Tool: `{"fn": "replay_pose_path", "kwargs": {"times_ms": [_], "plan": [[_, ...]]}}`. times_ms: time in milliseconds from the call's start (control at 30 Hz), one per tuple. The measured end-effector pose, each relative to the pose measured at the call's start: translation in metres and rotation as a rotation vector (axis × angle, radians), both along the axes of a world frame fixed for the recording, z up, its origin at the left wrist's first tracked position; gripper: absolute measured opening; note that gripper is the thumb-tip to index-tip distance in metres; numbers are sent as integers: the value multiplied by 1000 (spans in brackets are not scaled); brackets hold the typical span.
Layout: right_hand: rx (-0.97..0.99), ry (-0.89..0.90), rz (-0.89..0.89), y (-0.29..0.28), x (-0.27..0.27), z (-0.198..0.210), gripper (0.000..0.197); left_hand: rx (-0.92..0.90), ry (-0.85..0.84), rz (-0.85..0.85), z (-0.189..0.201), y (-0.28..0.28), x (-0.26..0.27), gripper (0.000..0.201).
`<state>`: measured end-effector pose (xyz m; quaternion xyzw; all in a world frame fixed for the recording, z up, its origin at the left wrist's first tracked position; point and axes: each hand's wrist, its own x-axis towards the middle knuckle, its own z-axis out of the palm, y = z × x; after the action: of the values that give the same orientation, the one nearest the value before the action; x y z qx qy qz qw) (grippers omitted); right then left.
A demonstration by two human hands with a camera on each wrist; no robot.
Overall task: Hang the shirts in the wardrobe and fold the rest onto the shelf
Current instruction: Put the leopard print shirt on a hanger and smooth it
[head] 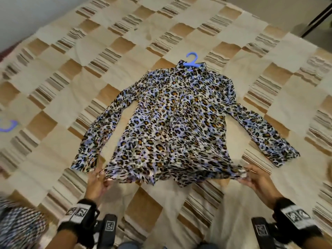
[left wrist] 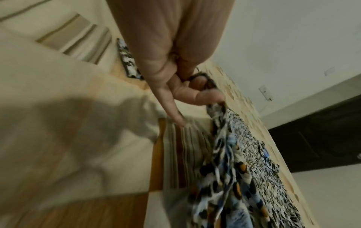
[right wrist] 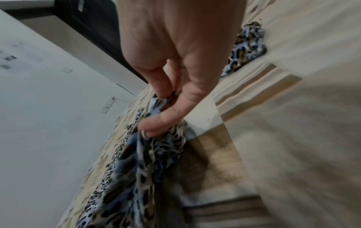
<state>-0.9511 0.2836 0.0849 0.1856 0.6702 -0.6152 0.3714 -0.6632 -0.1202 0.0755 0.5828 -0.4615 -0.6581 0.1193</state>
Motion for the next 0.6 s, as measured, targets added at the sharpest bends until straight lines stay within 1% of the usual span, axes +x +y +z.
{"fn": "replay_pose_path", "kwargs": {"times_ms": [33, 100, 167, 233, 300, 333, 367, 400, 467, 500, 533, 600], "plan": [[26, 15, -16, 2, 7, -8, 28, 26, 32, 11, -3, 7, 4, 33], [61, 42, -89, 7, 17, -21, 28, 68, 100, 28, -7, 15, 8, 24], [55, 71, -149, 5, 26, -21, 27, 45, 99, -8, -15, 16, 7, 26], [16, 117, -178, 1, 35, -14, 30, -47, 55, -73, -19, 10, 8, 20], [-3, 182, -181, 2, 45, -4, 31, -184, -11, -149, -26, 3, 13, 17], [-12, 216, -187, 5, 52, -2, 30, -253, -25, -202, -30, 0, 17, 15], [-20, 244, -200, 9, 59, -2, 30, -305, -50, -262, -33, -2, 21, 18], [-22, 272, -217, 13, 66, -2, 30, -369, -89, -341, -39, -4, 24, 17], [-6, 344, -231, 22, 81, -5, 30, -473, -178, -470, -47, -5, 29, 7], [18, 388, -230, 26, 87, -6, 29, -503, -198, -491, -48, -4, 31, 7], [49, 433, -229, 31, 90, -10, 27, -534, -165, -481, -53, -6, 31, 7], [129, 514, -215, 36, 91, -13, 19, -598, -165, -442, -59, -7, 27, 5]]}}
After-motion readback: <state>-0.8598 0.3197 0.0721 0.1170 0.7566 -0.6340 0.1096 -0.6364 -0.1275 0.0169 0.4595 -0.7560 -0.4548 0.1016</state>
